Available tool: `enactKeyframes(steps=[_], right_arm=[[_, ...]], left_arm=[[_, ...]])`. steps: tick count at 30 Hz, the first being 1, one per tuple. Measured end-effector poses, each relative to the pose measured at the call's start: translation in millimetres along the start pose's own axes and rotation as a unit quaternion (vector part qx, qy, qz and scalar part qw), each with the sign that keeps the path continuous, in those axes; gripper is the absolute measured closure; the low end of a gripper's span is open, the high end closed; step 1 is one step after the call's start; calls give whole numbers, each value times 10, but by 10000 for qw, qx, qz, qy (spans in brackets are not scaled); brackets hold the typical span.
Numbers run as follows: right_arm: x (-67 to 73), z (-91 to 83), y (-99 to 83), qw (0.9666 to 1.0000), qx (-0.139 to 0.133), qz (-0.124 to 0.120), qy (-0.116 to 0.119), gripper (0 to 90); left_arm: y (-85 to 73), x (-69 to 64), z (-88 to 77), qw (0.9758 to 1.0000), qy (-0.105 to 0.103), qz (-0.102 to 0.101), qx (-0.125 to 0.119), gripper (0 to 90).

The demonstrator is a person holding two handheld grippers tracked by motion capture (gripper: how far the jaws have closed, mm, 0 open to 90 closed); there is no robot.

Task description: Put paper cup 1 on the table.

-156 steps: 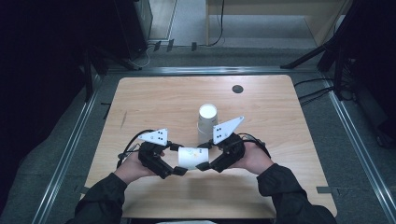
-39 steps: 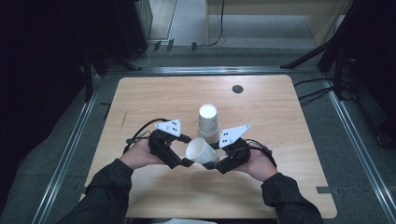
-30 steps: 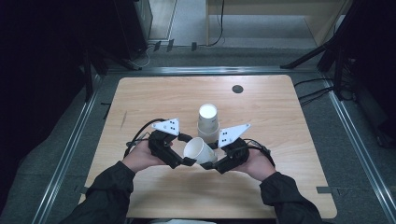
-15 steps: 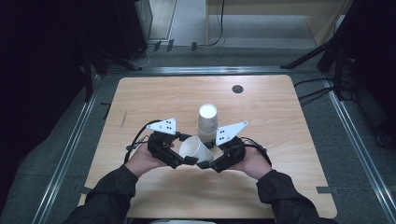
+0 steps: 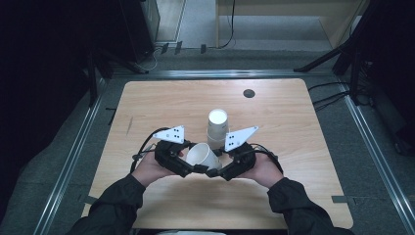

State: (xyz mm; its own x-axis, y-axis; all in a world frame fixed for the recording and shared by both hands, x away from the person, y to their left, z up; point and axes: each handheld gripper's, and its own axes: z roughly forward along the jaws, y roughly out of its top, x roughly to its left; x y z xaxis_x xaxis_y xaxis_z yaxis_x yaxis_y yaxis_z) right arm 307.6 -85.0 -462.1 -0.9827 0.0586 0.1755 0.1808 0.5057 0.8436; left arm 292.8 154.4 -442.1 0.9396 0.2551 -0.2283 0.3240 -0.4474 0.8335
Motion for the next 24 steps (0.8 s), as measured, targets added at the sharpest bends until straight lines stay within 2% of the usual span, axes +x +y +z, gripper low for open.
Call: enactKeyframes(steps=[4, 6, 7, 11, 15, 19, 24], right_arm=[[-10, 6, -7, 10000, 72, 49, 1, 340], [-21, 18, -11, 9998, 112, 140, 27, 337], [-28, 29, -13, 9997, 130, 213, 30, 333], [-29, 40, -12, 9996, 137, 242, 30, 320], [-11, 78, -22, 9992, 303, 190, -183, 266], [-21, 95, -35, 9988, 344, 246, -252, 217], [-15, 98, -81, 9973, 455, 244, -513, 213]], left_arm=[[-3, 10, 13, 9999, 7, -33, 102, 242], [-8, 26, 18, 9998, -7, -112, 146, 248], [-10, 32, 18, 9998, -11, -120, 159, 251], [-11, 36, 6, 9998, 2, -116, 167, 250], [-14, 62, -28, 9998, 21, -120, 142, 251], [-11, 90, -75, 9998, 43, -190, 76, 250], [12, 138, -131, 9997, 162, -190, 32, 250]])
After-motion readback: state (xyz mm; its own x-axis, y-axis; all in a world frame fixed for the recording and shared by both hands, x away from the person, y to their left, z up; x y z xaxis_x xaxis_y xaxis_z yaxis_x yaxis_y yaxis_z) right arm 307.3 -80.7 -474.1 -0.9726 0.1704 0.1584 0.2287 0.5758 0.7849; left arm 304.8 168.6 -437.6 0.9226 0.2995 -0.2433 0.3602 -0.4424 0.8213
